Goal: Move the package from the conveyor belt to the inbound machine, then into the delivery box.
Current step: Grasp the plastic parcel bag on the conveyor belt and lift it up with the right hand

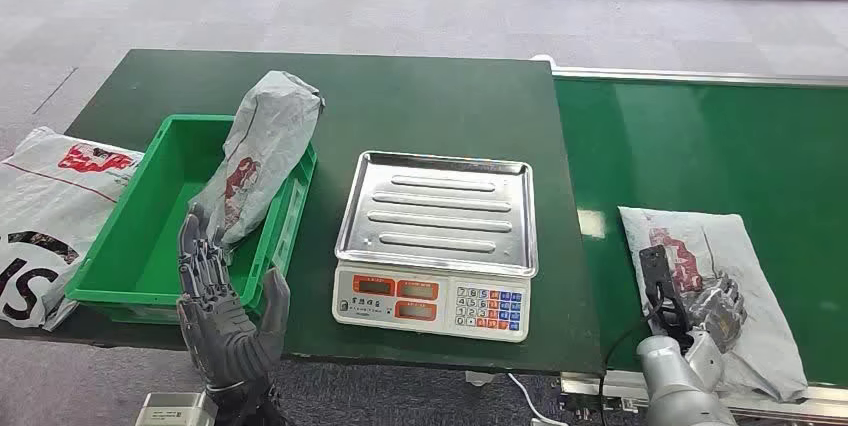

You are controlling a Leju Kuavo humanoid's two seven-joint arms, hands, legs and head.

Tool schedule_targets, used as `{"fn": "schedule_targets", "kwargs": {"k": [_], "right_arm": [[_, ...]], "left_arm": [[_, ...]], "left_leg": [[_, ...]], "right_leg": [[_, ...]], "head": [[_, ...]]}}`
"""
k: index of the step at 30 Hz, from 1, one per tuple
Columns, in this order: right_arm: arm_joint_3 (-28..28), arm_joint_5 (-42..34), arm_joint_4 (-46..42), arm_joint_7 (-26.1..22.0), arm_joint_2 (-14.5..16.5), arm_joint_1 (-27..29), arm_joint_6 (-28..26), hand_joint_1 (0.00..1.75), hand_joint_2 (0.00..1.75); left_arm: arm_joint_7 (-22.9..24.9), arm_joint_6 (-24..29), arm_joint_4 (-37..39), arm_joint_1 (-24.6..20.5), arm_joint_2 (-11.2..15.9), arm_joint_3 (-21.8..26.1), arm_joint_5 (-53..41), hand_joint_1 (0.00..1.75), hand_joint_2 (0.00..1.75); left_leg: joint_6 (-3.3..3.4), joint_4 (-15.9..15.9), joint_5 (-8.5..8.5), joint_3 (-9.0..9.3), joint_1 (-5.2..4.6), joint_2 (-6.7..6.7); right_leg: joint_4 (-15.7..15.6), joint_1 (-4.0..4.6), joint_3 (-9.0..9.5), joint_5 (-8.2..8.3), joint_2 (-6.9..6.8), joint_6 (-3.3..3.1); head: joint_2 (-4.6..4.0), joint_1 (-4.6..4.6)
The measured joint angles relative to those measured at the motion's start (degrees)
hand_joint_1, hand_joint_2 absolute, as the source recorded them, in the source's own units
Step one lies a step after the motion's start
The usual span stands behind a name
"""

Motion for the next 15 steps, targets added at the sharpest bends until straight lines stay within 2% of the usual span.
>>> {"fn": "schedule_targets", "kwargs": {"k": [14, 15], "right_arm": [[2.75, -2.99, 0.06, -0.01, 0.21, 1.09, -1.25, 0.0, 1.75], [2.81, -2.92, 0.06, 0.79, 0.21, 1.14, -1.44, 0.44, 1.75]], "left_arm": [[0.0, -2.09, -0.02, 0.03, -0.02, 0.0, 0.42, 0.0, 1.75], [0.0, -2.15, -0.02, 0.03, -0.02, 0.0, 0.4, 0.0, 1.75]], "left_leg": [[0.0, 0.0, 0.0, 0.0, 0.0, -0.01], [0.0, 0.0, 0.0, 0.0, 0.0, -0.01]], "right_leg": [[0.0, 0.0, 0.01, 0.0, 0.0, 0.0], [0.0, 0.0, 0.01, 0.0, -0.01, 0.0]], "head": [[0.0, 0.01], [0.0, 0.01]]}}
